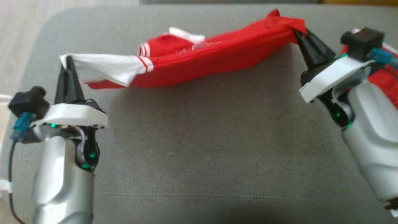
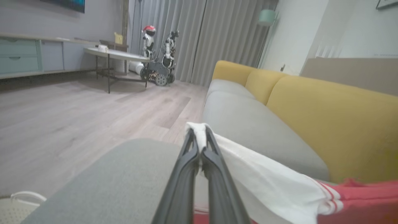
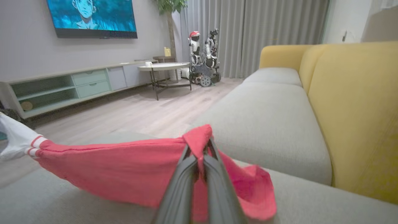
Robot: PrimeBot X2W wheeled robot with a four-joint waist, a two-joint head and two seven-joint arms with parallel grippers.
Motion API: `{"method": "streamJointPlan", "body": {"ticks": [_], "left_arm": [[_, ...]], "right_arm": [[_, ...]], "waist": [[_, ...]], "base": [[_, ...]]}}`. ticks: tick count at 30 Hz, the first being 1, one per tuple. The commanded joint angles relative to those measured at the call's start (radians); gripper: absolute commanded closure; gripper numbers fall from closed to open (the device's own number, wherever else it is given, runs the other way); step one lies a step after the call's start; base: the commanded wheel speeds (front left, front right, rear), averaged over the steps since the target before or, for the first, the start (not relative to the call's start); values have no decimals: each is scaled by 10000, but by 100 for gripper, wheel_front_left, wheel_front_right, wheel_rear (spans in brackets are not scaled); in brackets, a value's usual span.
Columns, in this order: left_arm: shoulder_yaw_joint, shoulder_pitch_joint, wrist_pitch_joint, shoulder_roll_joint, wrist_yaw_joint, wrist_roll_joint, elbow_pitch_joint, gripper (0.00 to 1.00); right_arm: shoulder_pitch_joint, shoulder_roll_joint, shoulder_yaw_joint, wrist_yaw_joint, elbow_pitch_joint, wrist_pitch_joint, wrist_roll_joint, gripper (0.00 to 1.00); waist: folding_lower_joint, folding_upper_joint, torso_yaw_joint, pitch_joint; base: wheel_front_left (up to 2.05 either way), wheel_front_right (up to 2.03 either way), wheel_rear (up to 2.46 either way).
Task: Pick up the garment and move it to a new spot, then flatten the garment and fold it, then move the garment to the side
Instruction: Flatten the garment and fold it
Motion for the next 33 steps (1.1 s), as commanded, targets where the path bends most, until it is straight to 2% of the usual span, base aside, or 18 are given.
{"method": "streamJointPlan", "body": {"ticks": [1,7,11,14,19,21,25,33], "left_arm": [[318,-262,-107,363,-17,28,-464,100],[523,-469,424,665,-28,-225,-1775,100],[634,-749,980,944,0,-330,-2799,100],[668,-1071,1410,1136,28,-375,-3588,100],[754,-1510,2300,1405,98,-563,-4755,100],[755,-1589,2628,1500,140,-586,-5109,100],[709,-1364,3354,1583,199,-751,-5575,100],[659,-729,4428,1856,174,-984,-5781,100]], "right_arm": [[-27,-126,72,63,-463,45,199,100],[-151,-1269,270,63,-2330,993,1515,100],[-382,-1617,-43,63,-3078,1513,2143,100],[-455,-1576,-507,63,-3646,2123,3108,100],[-429,-1488,-1612,63,-4351,3718,4853,100],[-370,-1501,-1932,63,-4606,4408,5216,100],[-90,-1424,-2416,63,-5253,5444,5052,100],[878,-861,-3257,63,-6162,7139,4772,100]], "waist": [[0,0,-150,-486],[0,0,-336,-1332],[0,0,-472,-1709],[0,0,-530,-1911],[0,0,-624,-2131],[0,0,-633,-2177],[0,0,-661,-2210],[0,0,-718,-2073]], "base": [[0,0,0],[0,0,0],[0,0,0],[0,0,0],[0,0,0],[0,0,0],[0,0,0],[0,0,0]]}}
